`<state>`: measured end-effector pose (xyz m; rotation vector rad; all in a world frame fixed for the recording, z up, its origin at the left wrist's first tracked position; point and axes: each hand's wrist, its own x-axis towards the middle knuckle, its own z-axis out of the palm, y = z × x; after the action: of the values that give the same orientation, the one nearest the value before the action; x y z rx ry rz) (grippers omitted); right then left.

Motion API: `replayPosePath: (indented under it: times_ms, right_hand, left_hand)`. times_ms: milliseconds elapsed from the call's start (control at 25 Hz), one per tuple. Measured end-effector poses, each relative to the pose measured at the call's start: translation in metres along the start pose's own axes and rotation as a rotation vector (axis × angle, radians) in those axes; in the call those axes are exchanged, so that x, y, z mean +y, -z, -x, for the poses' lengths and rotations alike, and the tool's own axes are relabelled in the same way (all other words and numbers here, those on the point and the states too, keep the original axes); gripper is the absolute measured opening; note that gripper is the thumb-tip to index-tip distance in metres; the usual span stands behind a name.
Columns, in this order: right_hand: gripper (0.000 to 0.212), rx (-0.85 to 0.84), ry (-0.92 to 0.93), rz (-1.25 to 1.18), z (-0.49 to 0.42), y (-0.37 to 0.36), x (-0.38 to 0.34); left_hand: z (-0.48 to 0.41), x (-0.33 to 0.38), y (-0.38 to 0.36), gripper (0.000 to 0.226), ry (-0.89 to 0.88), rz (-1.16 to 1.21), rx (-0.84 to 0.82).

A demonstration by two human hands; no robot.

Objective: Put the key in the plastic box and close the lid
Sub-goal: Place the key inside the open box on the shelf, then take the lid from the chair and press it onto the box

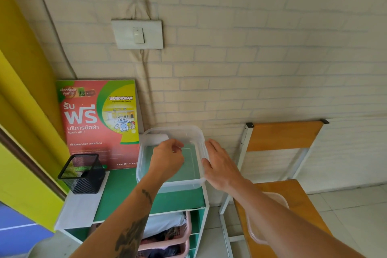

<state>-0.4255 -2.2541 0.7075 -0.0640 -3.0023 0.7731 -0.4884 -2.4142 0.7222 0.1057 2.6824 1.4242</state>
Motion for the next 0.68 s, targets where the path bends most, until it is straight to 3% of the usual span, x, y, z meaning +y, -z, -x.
replayPosePath:
  times_ms: [200,400,680]
  right_hand:
    - [0.059,-0.005,-0.068,0.0,0.03,0.024,0.051]
    - [0.053,-0.059,-0.166,0.032,0.067,0.047,0.138]
    - [0.053,-0.202,-0.296,0.082,0.116,0.048,0.275]
  left_hand:
    - [0.019,0.03,-0.021,0.032,-0.063,0.052,-0.01]
    - [0.045,0.066,-0.095,0.033,-0.122,0.106,-0.088]
    - [0.084,0.077,-0.235,0.035,0.062,0.082,-0.176]
